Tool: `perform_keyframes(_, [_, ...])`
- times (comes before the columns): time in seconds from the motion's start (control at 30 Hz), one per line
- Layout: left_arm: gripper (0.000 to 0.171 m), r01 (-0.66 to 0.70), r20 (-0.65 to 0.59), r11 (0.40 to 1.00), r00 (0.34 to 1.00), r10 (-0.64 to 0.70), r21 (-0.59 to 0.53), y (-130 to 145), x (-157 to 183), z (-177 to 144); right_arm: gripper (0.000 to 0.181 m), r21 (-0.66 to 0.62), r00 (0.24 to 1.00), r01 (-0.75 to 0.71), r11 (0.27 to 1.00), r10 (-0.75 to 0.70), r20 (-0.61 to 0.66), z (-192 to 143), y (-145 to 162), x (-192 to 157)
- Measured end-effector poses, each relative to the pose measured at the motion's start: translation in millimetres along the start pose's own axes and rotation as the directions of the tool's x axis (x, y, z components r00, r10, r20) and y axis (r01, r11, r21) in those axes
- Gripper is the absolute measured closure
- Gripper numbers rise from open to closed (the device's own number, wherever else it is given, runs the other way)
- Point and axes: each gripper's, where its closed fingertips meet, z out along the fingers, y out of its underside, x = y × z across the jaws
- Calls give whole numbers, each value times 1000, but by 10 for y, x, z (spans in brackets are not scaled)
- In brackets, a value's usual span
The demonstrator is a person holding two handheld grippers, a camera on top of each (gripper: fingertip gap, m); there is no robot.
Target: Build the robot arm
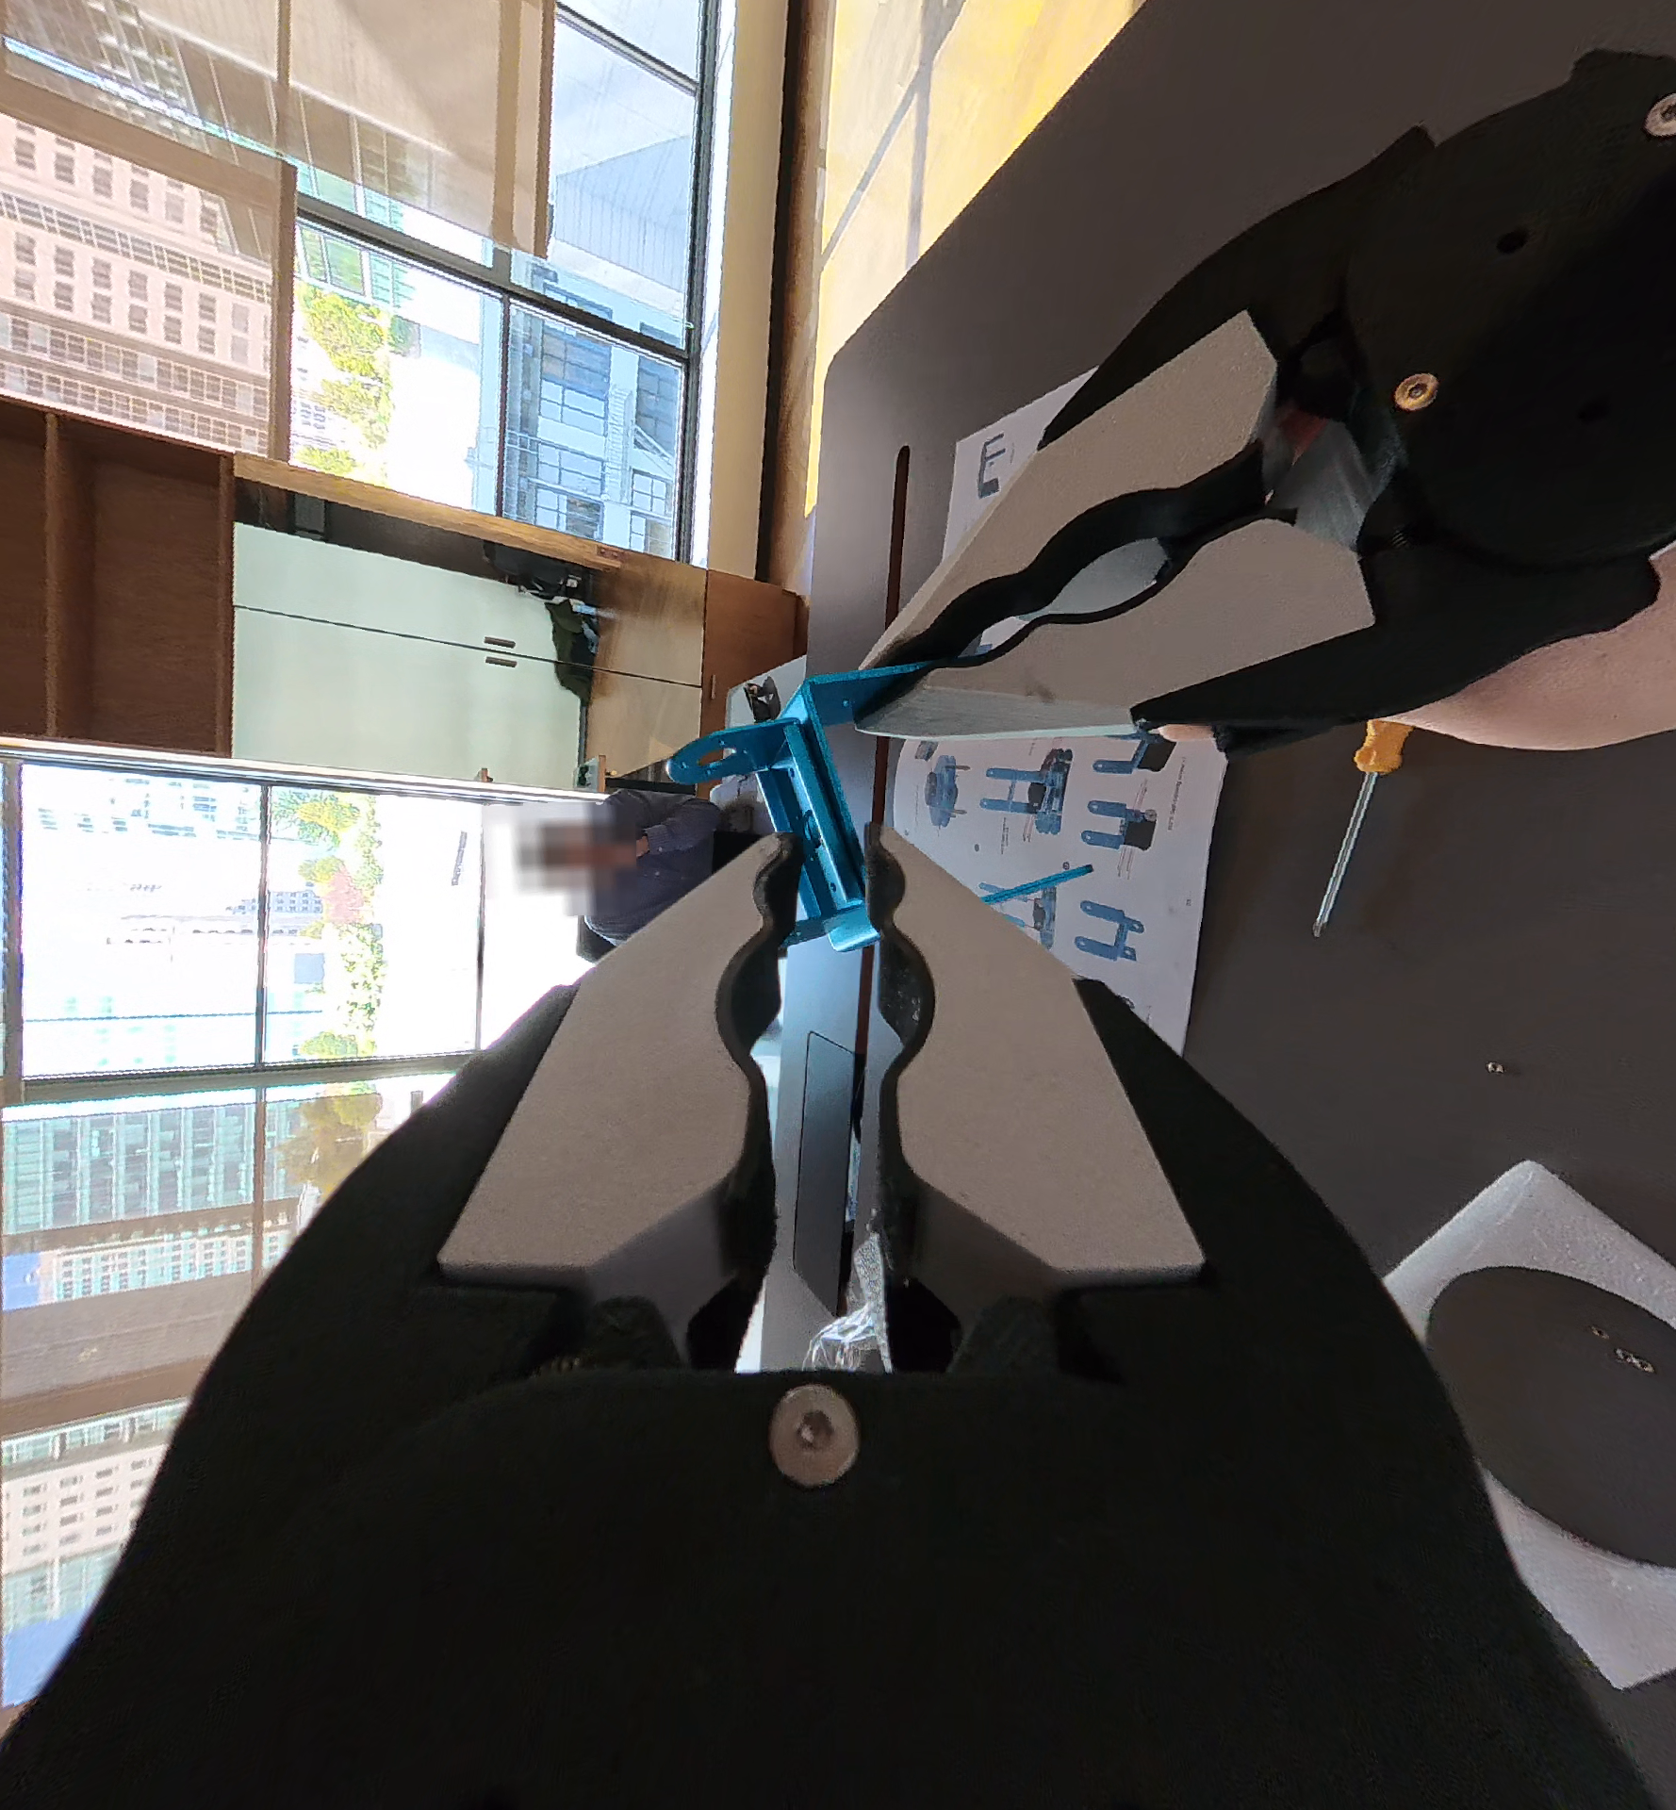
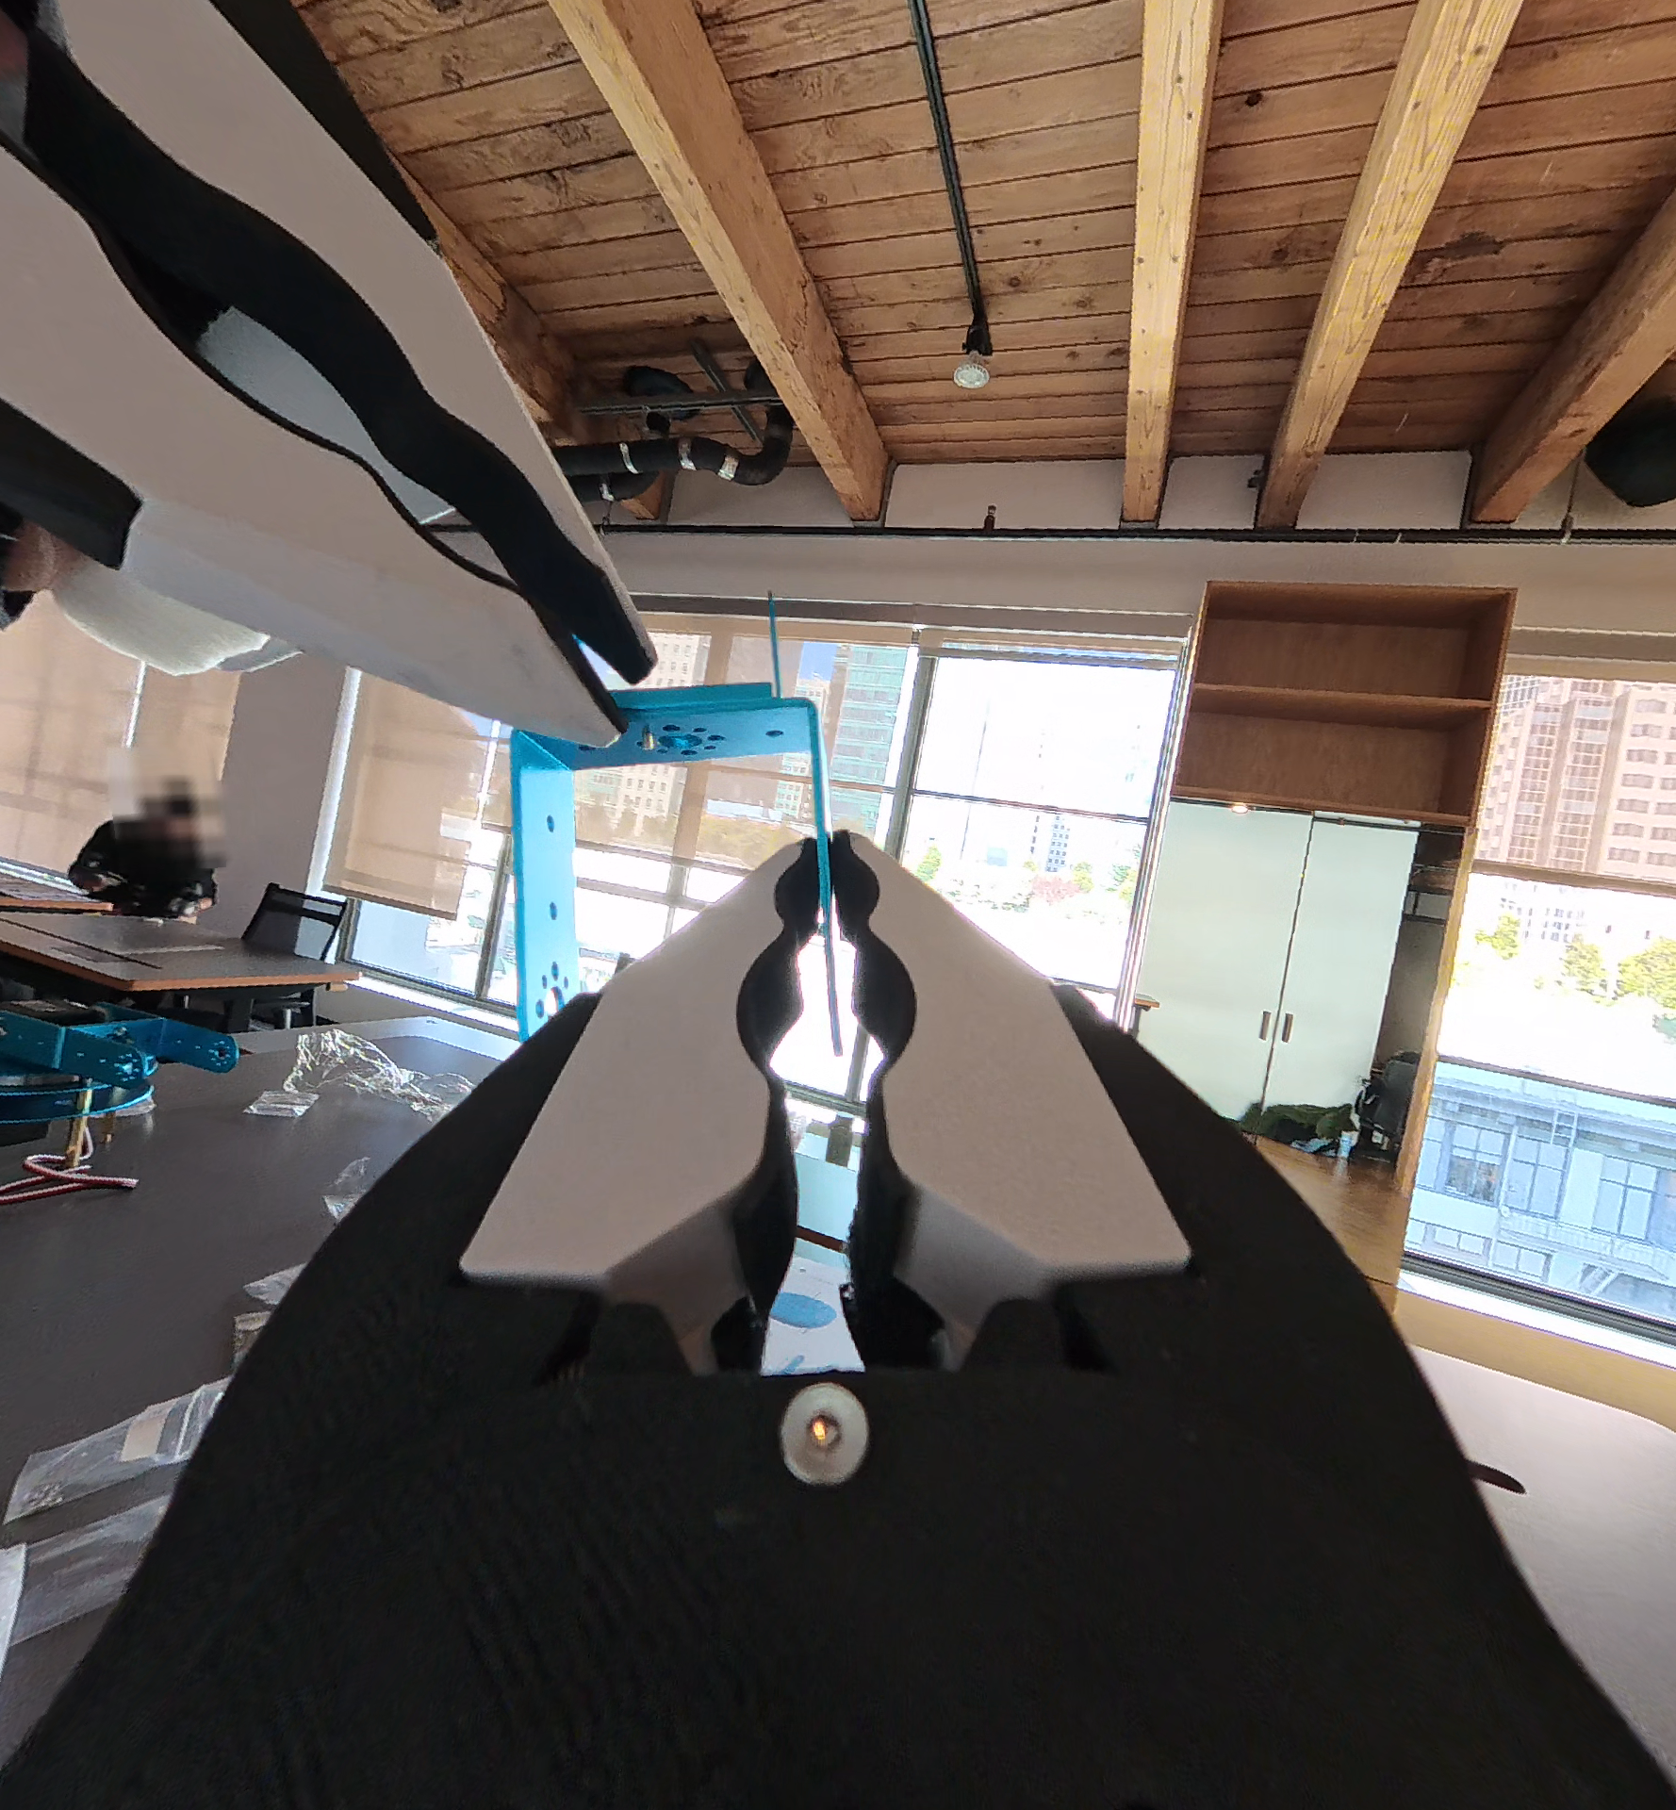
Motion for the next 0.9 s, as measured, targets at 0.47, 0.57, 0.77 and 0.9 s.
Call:
perform_keyframes(0.47, [160, 9, -25, 1000, 1000, -9, 9, 66, 34, 55, 181, 7, 1000, -21, 1000, 21, 17, -2, 6, -19])
perform_keyframes(0.57, [162, 1, -21, 1000, 1000, 0, 18, 57, 37, 55, 181, 3, 999, -26, 1000, 26, 19, 5, 19, -21])
perform_keyframes(0.77, [164, -20, -1, 999, 1000, 20, 25, 55, 29, 69, 181, -4, 999, -36, 999, 36, 23, 19, 46, -24])
perform_keyframes(0.9, [164, -26, -6, 1000, 1000, 26, 17, 73, 41, 87, 181, -8, 999, -44, 999, 44, 25, 22, 60, -17])
